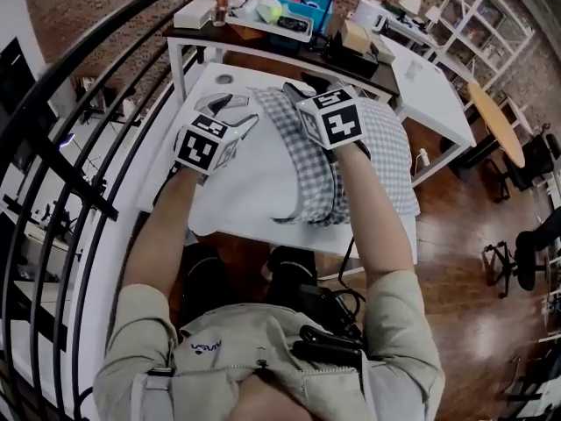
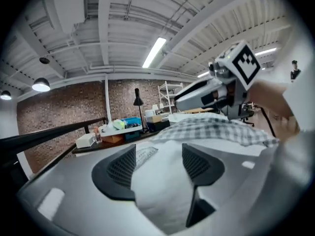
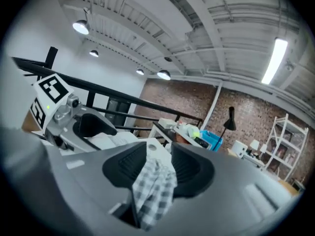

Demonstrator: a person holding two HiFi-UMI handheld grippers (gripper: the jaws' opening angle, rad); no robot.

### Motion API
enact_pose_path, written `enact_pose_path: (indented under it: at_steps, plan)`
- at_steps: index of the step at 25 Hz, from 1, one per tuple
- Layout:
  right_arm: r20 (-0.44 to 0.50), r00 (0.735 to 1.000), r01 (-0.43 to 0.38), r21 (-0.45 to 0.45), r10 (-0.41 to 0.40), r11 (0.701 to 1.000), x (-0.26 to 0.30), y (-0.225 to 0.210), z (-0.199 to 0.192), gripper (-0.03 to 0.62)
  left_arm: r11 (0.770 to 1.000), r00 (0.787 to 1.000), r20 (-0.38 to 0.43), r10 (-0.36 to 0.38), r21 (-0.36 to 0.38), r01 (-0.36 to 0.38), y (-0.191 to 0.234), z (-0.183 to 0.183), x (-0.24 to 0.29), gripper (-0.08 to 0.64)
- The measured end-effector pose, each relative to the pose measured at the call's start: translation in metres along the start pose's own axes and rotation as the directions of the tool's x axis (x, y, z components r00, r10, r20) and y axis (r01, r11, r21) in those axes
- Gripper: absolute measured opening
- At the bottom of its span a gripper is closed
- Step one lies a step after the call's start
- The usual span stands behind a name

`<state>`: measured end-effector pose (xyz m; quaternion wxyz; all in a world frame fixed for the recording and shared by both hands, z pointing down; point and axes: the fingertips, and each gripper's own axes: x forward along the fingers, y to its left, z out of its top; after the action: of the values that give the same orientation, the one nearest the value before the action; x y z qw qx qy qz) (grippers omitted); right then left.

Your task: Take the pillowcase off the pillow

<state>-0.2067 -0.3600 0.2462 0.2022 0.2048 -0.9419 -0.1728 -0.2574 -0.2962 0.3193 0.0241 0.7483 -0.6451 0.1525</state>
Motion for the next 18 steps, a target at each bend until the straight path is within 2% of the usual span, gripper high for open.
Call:
enact_pose_path:
  at_steps: [2,4,7,9,10,12,15,16,18]
  plan:
    - [-0.092,0.995,-0.03,-0.001,0.03,1.0,0.025,0.004,-0.013,0.183,1.0,0.999,-0.049,-0.018,-0.009,0.018,-0.004,-0.024,0.016,0.272]
    - [-0.194,0.979,-0.063,-0.002,0.061,0.998,0.045,0.009,-0.031,0.206,1.0,0.998,-0.052,-0.026,-0.006,0.025,-0.015,-0.041,0.019,0.22]
    - [-0.313,0.943,-0.122,-0.001,0.115,0.993,0.062,0.02,-0.063,0.212,0.997,0.998,-0.042,-0.045,0.06,0.048,-0.039,-0.049,0.01,0.056]
    - [-0.331,0.937,-0.122,-0.002,0.115,0.992,0.066,0.026,-0.076,0.189,0.992,0.999,-0.028,-0.029,0.12,0.032,-0.047,-0.049,0.004,0.018]
    - [-0.321,0.941,-0.111,-0.001,0.105,0.994,0.066,0.029,-0.077,0.149,0.99,1.0,-0.013,-0.013,0.14,0.014,-0.047,-0.048,0.001,0.016]
    - [-0.295,0.953,-0.067,-0.005,0.063,0.998,0.062,0.026,-0.071,0.035,0.986,0.999,0.034,0.022,0.162,-0.027,-0.046,-0.041,-0.01,0.014]
    - [-0.262,0.961,0.063,-0.116,-0.092,0.991,0.052,-0.011,-0.051,0.023,0.981,0.989,0.138,0.06,0.174,-0.083,-0.037,-0.004,-0.035,0.014]
    - [-0.259,0.953,0.118,-0.162,-0.157,0.98,0.047,-0.032,-0.046,0.021,0.981,0.983,0.174,0.065,0.171,-0.095,-0.033,0.012,-0.045,0.014]
    - [-0.275,0.925,0.215,-0.193,-0.263,0.957,0.031,-0.076,-0.049,0.021,0.982,0.969,0.235,0.077,0.152,-0.114,-0.025,0.039,-0.067,0.014]
